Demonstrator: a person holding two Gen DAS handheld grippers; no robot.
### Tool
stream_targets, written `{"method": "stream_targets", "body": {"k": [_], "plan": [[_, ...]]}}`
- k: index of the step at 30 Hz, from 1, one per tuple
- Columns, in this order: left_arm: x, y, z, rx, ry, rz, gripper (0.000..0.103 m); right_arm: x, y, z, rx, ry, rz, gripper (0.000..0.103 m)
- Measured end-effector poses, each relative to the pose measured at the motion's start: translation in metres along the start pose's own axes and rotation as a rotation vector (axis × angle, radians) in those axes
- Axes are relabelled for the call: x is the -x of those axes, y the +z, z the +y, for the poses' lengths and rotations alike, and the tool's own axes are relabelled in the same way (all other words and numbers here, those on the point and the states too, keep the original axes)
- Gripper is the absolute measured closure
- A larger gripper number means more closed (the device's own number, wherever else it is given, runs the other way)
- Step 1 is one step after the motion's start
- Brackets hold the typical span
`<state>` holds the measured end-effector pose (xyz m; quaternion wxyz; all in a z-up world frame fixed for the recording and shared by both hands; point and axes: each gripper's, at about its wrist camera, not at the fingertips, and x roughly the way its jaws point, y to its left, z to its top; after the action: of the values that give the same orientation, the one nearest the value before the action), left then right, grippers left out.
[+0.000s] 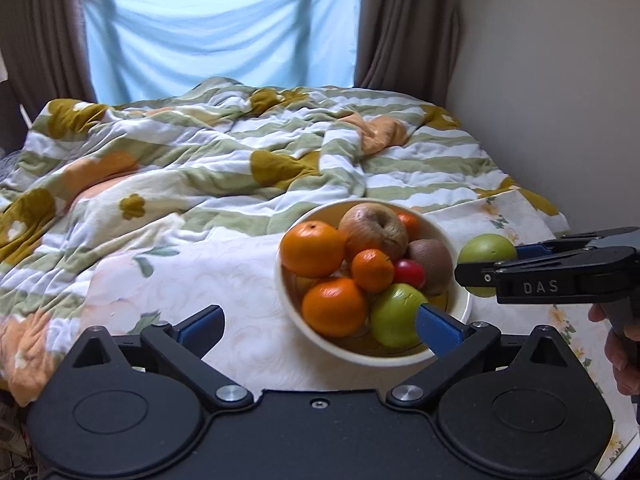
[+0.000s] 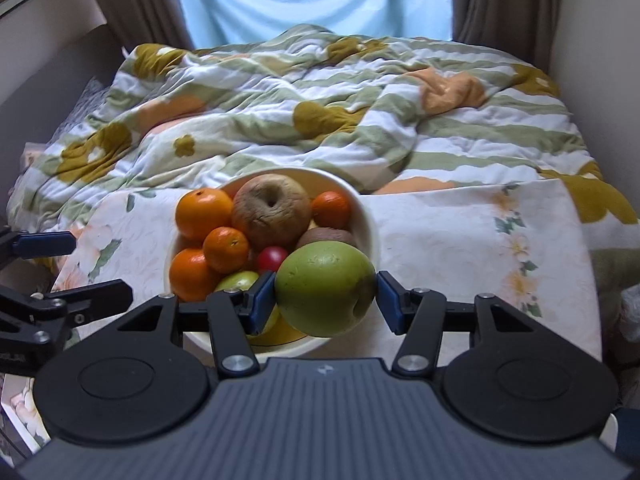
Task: Organize fruits
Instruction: 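Release the mandarin into the bowl with the left tool while the right tool releases the green apple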
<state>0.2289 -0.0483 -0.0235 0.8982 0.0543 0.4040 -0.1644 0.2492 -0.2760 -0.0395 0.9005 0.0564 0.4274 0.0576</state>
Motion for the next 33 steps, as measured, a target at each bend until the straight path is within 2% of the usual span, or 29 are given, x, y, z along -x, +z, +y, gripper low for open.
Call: {"method": "stream_targets", "body": {"k": [4,9,17,20,23,33], "plan": [[0.002,-0.011,0.001,0.023,0.048,0.009,0.000,-0.013,-0.003,0.005,0.037,0.022,0.009,0.034],[0.005,-0.020,0.006,0.089,0.032,0.015,0.000,-0.026,-0.005,0.005,0.047,0.042,0.021,0.034],[0.004,-0.025,0.007,0.121,0.048,0.030,0.000,-0.036,-0.007,0.005,0.063,0.059,0.038,0.033],[0.004,-0.027,0.008,0.130,0.060,0.030,0.000,-0.036,-0.007,0.007,0.065,0.071,0.025,0.031],[0.005,-0.028,0.008,0.137,0.067,0.032,0.000,-0.037,-0.005,0.010,0.087,0.069,0.018,0.024],[0.012,-0.033,0.003,0.150,0.097,0.019,0.000,-0.029,-0.006,0.006,0.078,0.099,0.001,0.017]]}}
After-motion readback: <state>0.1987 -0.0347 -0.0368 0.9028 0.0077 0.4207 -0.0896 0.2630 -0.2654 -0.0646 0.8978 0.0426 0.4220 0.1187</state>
